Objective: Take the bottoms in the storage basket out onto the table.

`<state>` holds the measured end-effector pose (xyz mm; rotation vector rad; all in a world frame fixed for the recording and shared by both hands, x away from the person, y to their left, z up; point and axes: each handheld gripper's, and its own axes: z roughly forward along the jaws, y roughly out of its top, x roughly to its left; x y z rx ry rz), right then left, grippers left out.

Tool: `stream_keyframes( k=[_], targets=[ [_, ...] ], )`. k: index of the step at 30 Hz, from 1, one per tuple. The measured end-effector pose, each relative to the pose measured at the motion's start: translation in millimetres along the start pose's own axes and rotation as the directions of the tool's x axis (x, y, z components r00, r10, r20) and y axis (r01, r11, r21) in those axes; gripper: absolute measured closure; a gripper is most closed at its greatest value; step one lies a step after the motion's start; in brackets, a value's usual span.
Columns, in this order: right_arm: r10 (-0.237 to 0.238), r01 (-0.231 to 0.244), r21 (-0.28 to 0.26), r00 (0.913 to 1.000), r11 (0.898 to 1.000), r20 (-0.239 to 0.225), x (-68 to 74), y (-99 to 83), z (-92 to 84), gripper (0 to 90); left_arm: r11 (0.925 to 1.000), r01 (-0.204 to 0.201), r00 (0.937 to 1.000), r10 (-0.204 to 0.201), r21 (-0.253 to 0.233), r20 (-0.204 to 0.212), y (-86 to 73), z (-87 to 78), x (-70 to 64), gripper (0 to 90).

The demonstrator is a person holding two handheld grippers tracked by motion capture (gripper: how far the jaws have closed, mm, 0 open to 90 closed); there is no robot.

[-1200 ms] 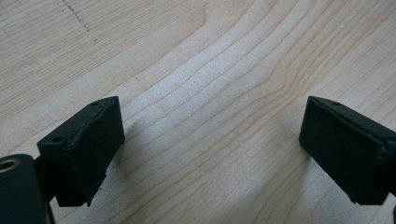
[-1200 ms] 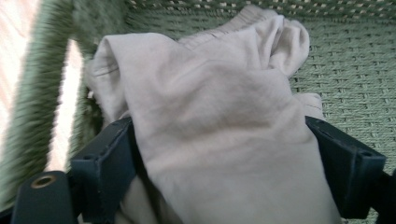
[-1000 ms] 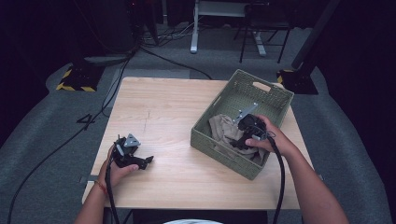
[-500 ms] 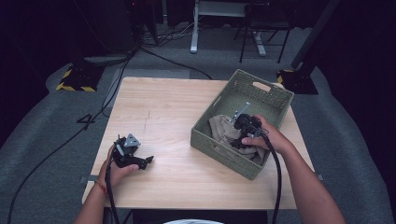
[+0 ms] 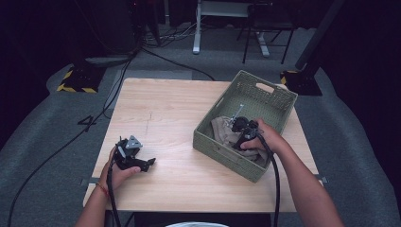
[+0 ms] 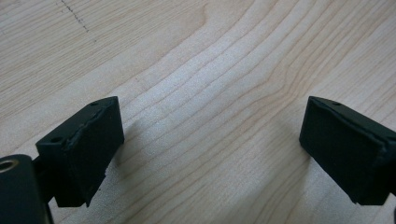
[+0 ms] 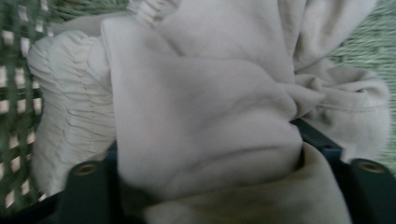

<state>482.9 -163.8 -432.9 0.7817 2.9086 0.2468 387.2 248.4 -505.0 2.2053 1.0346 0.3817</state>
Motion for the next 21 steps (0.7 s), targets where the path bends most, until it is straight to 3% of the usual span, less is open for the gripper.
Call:
stream_keyframes(
  k=[2,6,8,11,15,18,19,21],
  targets=[
    [-0.003,0.003,-0.001,1.0,1.0,-0.005,-0.3,0.0,1.6,38.3,1.0,0.0,1.0,0.0,0.0,0.0,0.0,0.1,0.0,7.0],
    [-0.034,0.034,-0.016,0.9991,0.999,-0.026,0.4,-1.2,-1.4,55.2,1.0,0.0,1.0,0.0,0.0,-0.001,0.0,0.0,0.0,7.0],
    [-0.064,0.064,-0.037,0.9979,0.997,-0.011,4.8,-2.3,-4.7,65.0,1.0,0.0,1.0,0.0,-0.001,-0.001,0.0,0.0,0.0,7.0],
    [-0.079,0.079,-0.049,0.9969,0.996,-0.001,7.0,-3.2,-6.6,67.0,1.0,-0.002,1.0,0.002,-0.001,-0.003,0.0,-0.1,-0.2,7.1],
    [-0.087,0.089,-0.111,0.9958,0.99,0.03,11.0,-6.0,-16.7,69.7,1.0,-0.002,1.0,0.002,-0.001,-0.004,0.0,-0.1,-0.2,7.3],
    [-0.092,0.1,-0.175,0.9943,0.979,0.052,14.4,-11.3,-28.4,70.3,1.0,0.001,1.0,-0.001,-0.001,-0.004,-0.1,-0.1,-0.4,7.3],
    [-0.073,0.087,-0.23,0.9949,0.969,0.07,15.1,-16.2,-37.4,70.3,1.0,-0.002,1.0,0.002,-0.001,-0.004,0.0,-0.1,-0.2,7.3],
    [-0.071,0.086,-0.25,0.995,0.964,0.07,15.8,-18.1,-40.6,70.4,1.0,0.0,1.0,0.0,-0.001,-0.004,-0.1,-0.1,-0.4,7.3]
  ],
)
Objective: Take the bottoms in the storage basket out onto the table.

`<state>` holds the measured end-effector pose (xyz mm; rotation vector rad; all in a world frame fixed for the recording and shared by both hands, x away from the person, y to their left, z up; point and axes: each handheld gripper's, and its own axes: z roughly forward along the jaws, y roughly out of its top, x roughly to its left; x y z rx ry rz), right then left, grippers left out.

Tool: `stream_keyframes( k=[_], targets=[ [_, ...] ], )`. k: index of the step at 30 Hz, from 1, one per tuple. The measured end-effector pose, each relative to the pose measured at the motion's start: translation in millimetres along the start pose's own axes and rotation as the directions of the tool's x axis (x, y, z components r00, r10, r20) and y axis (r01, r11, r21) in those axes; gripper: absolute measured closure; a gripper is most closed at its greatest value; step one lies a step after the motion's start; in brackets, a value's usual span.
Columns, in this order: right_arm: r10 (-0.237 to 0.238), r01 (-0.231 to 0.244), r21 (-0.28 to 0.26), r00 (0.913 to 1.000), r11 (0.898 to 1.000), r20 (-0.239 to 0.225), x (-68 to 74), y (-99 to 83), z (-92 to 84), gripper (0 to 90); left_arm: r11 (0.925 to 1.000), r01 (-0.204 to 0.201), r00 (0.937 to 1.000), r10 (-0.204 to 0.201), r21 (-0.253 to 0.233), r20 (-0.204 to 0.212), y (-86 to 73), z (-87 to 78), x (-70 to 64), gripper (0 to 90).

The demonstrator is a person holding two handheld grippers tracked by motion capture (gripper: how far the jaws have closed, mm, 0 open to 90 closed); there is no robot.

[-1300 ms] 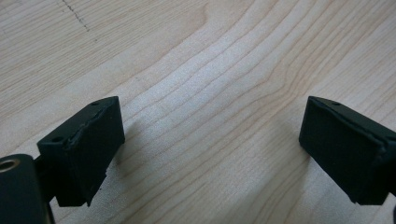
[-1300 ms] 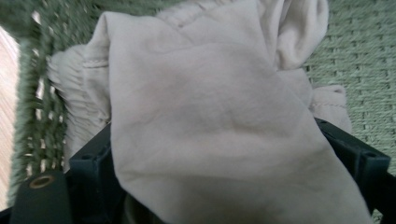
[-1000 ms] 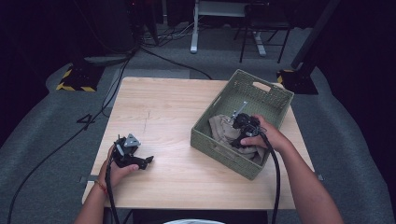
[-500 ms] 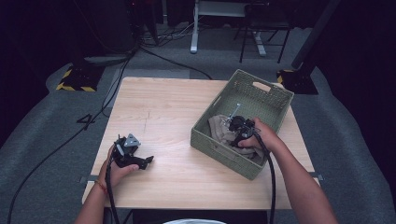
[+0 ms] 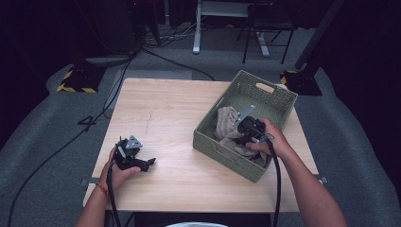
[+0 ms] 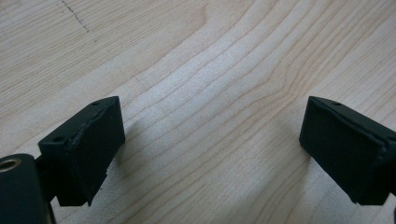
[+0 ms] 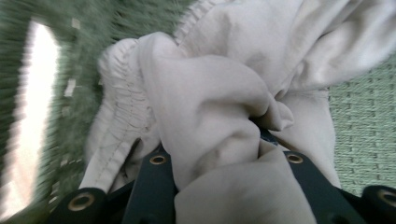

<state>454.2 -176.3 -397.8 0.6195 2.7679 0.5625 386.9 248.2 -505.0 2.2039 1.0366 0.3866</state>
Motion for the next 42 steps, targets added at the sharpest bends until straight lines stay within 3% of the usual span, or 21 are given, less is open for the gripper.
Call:
stream_keyframes(
  k=[1,2,3,6,7,8,11,13,14,15,18,19,20,25,28,31,32,35,36,42],
  targets=[
    [0.009,-0.009,-0.055,1.0,0.998,0.002,0.4,-3.1,-9.9,70.3,1.0,0.0,1.0,0.0,0.0,0.0,0.0,0.0,0.0,7.3],
    [0.009,-0.009,-0.055,1.0,0.998,0.002,0.4,-3.1,-9.9,70.3,1.0,0.0,1.0,0.0,0.0,0.0,0.0,0.0,0.0,7.3],
    [0.017,-0.015,-0.106,0.9997,0.994,0.02,1.4,-5.4,-17.7,70.2,1.0,0.0,1.0,0.0,0.0,0.0,0.0,0.0,0.0,7.3],
    [0.018,-0.015,-0.149,0.9995,0.989,0.024,1.1,-8.0,-24.7,70.2,1.0,0.0,1.0,0.0,0.0,0.0,0.0,0.0,0.0,7.3],
    [0.046,-0.04,-0.197,0.9986,0.98,0.025,0.5,-10.1,-32.2,70.1,1.0,-0.003,1.0,0.003,0.0,0.0,0.1,0.0,0.2,7.3],
    [0.046,-0.04,-0.197,0.9986,0.98,0.025,0.5,-10.1,-32.2,70.1,1.0,-0.003,1.0,0.003,0.0,0.0,0.1,0.0,0.2,7.3],
    [0.06,-0.052,-0.259,0.9979,0.964,0.024,-0.2,-12.2,-41.8,70.1,1.0,-0.003,1.0,0.003,0.0,0.0,0.1,0.0,0.2,7.3],
    [0.069,-0.057,-0.314,0.9972,0.948,0.028,-1.5,-12.9,-51.3,70.1,1.0,0.0,1.0,0.0,0.0,0.0,0.0,0.0,0.0,7.3],
    [0.069,-0.057,-0.314,0.9972,0.948,0.028,-1.5,-12.9,-51.3,70.1,1.0,0.0,1.0,0.0,0.0,0.0,0.0,0.0,0.0,7.3],
    [0.073,-0.057,-0.348,0.9968,0.936,0.033,-2.0,-12.6,-58.1,70.1,1.0,0.0,1.0,0.0,0.0,0.0,0.0,0.0,0.0,7.3],
    [0.068,-0.048,-0.367,0.9967,0.929,0.044,-1.1,-11.6,-64.3,70.1,1.0,0.0,1.0,0.0,0.0,0.0,0.0,0.0,0.0,7.3],
    [0.063,-0.041,-0.396,0.997,0.917,0.044,0.1,-10.3,-73.8,70.1,1.0,0.0,1.0,0.0,0.0,0.0,0.0,0.0,0.0,7.3],
    [0.063,-0.041,-0.396,0.997,0.917,0.044,0.1,-10.3,-73.8,70.1,1.0,0.0,1.0,0.0,0.0,0.0,0.0,0.0,0.0,7.3],
    [0.066,-0.031,-0.467,0.9961,0.884,0.059,2.6,-6.0,-94.4,70.0,1.0,0.0,1.0,0.0,0.0,0.0,0.0,0.0,0.0,7.3],
    [0.068,-0.029,-0.488,0.9958,0.872,0.062,3.6,-4.8,-100.3,70.0,1.0,-0.004,1.0,0.004,0.0,0.0,0.1,0.0,0.3,7.3],
    [0.065,-0.024,-0.497,0.9958,0.867,0.065,4.6,-4.0,-103.7,70.0,1.0,-0.001,1.0,0.001,0.001,0.0,0.0,0.0,0.1,7.3],
    [0.066,-0.023,-0.511,0.9956,0.859,0.066,5.6,-3.7,-107.4,69.9,1.0,-0.001,1.0,0.001,0.0,0.0,0.0,0.0,0.0,7.4],
    [0.062,-0.019,-0.522,0.9959,0.853,0.065,6.3,-3.3,-110.0,70.0,1.0,-0.003,1.0,0.003,0.001,0.0,0.1,0.0,0.2,7.3],
    [0.057,-0.011,-0.534,0.9959,0.846,0.07,7.9,-2.6,-113.5,69.9,1.0,-0.004,1.0,0.004,0.001,0.0,0.1,0.0,0.3,7.3],
    [0.045,0.0,-0.554,0.9966,0.832,0.068,13.3,0.7,-120.5,69.8,1.0,0.0,1.0,0.0,0.001,0.0,0.0,0.0,0.0,7.3]
  ],
)
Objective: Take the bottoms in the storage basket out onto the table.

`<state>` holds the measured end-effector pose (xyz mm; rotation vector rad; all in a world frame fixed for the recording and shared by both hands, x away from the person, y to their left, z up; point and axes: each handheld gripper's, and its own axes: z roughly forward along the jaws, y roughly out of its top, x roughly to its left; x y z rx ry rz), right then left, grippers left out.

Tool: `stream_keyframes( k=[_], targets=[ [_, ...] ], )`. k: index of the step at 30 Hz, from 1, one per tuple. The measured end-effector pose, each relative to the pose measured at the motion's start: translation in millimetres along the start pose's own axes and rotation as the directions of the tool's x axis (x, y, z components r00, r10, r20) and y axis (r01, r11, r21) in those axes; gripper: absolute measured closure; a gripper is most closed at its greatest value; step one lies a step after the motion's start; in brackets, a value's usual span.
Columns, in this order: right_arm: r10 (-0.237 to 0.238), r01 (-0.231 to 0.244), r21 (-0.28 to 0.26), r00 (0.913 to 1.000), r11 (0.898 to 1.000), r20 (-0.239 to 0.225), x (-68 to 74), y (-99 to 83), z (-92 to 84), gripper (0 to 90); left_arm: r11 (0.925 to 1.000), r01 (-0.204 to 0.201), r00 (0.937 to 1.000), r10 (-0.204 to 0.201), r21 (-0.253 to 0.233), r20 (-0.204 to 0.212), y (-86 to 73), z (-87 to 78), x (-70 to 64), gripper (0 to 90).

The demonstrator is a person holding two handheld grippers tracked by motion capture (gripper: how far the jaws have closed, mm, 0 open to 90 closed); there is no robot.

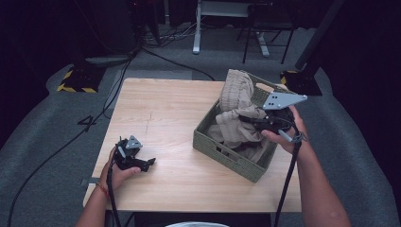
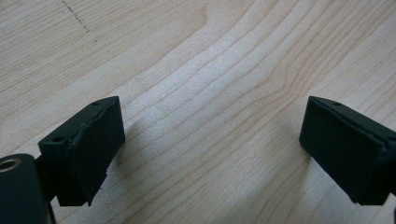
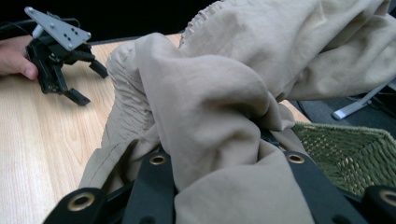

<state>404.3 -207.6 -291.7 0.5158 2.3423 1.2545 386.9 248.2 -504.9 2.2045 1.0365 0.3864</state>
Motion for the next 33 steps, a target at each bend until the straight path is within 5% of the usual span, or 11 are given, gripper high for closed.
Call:
stream_keyframes(
  k=[12,33],
  targets=[
    [-0.018,0.016,-0.071,0.9993,0.997,-0.034,12.5,17.0,-6.2,69.8,1.0,0.0,1.0,0.0,0.0,0.0,0.0,0.0,0.0,7.3],
    [-0.111,0.1,-0.15,0.9913,0.984,-0.07,40.2,75.9,-17.6,69.8,1.0,-0.003,1.0,0.003,0.0,0.0,0.1,0.1,0.3,7.4]
  ],
)
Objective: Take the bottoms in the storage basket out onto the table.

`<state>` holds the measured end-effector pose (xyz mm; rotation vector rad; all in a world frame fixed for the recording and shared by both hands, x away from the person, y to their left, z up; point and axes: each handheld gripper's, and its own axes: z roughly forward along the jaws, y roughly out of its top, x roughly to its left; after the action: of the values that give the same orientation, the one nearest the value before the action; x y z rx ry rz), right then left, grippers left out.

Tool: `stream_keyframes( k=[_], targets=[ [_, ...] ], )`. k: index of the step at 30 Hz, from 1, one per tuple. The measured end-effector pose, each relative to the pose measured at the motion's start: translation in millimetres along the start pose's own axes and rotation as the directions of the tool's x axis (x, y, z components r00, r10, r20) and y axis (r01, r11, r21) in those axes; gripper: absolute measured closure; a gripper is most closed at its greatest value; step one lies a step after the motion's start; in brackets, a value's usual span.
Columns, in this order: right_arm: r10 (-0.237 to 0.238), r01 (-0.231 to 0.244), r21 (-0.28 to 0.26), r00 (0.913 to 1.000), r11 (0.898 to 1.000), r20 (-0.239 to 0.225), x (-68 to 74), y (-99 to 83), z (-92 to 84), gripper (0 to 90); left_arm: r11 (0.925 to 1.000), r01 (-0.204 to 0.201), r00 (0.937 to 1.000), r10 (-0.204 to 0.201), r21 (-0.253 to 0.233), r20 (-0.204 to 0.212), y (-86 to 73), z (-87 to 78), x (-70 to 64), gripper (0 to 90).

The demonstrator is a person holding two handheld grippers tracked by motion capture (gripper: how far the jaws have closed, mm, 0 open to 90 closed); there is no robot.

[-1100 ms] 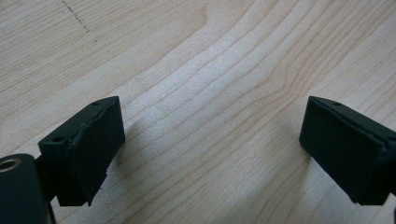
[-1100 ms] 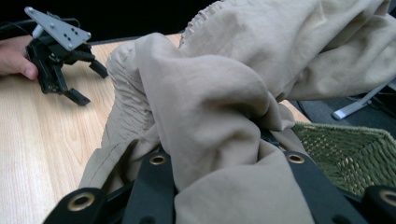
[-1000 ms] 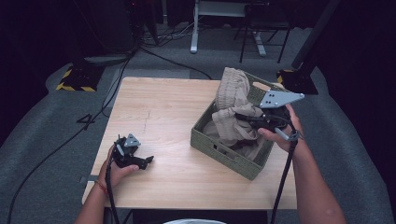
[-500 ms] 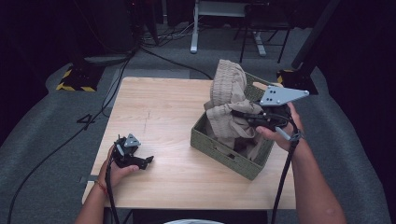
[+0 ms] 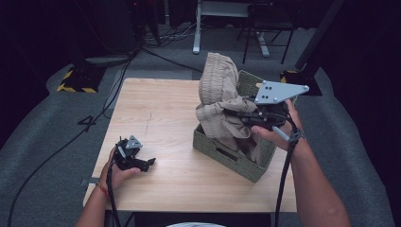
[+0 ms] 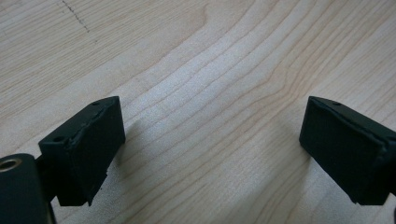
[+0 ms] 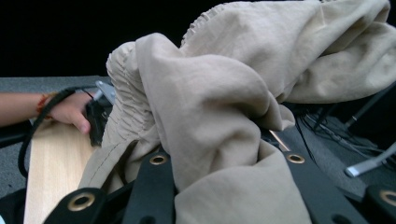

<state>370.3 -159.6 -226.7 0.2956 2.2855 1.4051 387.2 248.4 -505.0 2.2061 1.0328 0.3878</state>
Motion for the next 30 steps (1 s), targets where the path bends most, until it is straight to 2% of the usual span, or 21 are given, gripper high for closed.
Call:
stream_keyframes(
  k=[7,10,11,17,18,20,21,24,26,28,29,30],
  targets=[
    [-0.048,0.046,-0.057,0.9985,0.997,-0.027,13.6,34.9,-4.3,69.8,1.0,-0.002,1.0,0.002,0.001,0.0,0.0,-0.1,0.1,7.4],
    [-0.053,0.05,-0.073,0.9978,0.996,-0.04,16.8,41.1,-6.4,69.8,1.0,-0.001,1.0,0.001,0.001,-0.001,0.0,-0.1,0.0,7.4],
    [-0.069,0.065,-0.086,0.9965,0.994,-0.048,20.8,50.0,-9.2,69.8,1.0,-0.001,1.0,0.001,0.001,-0.001,0.0,-0.1,0.0,7.4],
    [-0.077,0.067,-0.127,0.9947,0.99,-0.069,27.9,63.8,-13.5,69.8,1.0,0.001,1.0,-0.001,0.001,-0.003,0.1,-0.1,0.0,7.4],
    [-0.099,0.088,-0.135,0.9922,0.987,-0.077,33.5,73.8,-15.2,69.8,1.0,0.005,1.0,-0.005,0.001,-0.003,0.0,-0.1,-0.2,7.4],
    [-0.105,0.094,-0.137,0.9914,0.986,-0.077,35.4,77.3,-16.0,69.9,1.0,0.002,1.0,-0.002,0.0,-0.004,0.1,-0.1,0.0,7.4],
    [-0.123,0.11,-0.146,0.989,0.983,-0.082,41.3,87.0,-18.4,69.8,1.0,0.005,1.0,-0.005,-0.001,-0.004,0.1,0.1,-0.2,7.5],
    [-0.128,0.112,-0.151,0.9873,0.982,-0.095,45.3,90.2,-18.1,69.8,1.0,0.005,1.0,-0.005,-0.002,-0.005,0.1,0.1,-0.3,7.6],
    [-0.129,0.112,-0.144,0.9857,0.983,-0.109,49.8,87.2,-11.5,69.7,1.0,0.004,1.0,-0.004,-0.001,-0.004,0.1,0.0,-0.2,7.5],
    [-0.117,0.1,-0.129,0.9844,0.987,-0.132,52.7,78.5,-0.6,69.7,1.0,0.002,1.0,-0.002,-0.002,-0.007,0.2,0.0,-0.1,7.5],
    [-0.108,0.095,-0.092,0.9832,0.991,-0.148,56.2,63.9,15.8,69.7,1.0,0.002,1.0,-0.002,-0.002,-0.007,0.2,0.0,-0.1,7.5],
    [-0.108,0.095,-0.092,0.9832,0.991,-0.148,56.2,63.9,15.8,69.7,1.0,0.002,1.0,-0.002,-0.002,-0.007,0.2,0.0,-0.1,7.5]
  ],
)
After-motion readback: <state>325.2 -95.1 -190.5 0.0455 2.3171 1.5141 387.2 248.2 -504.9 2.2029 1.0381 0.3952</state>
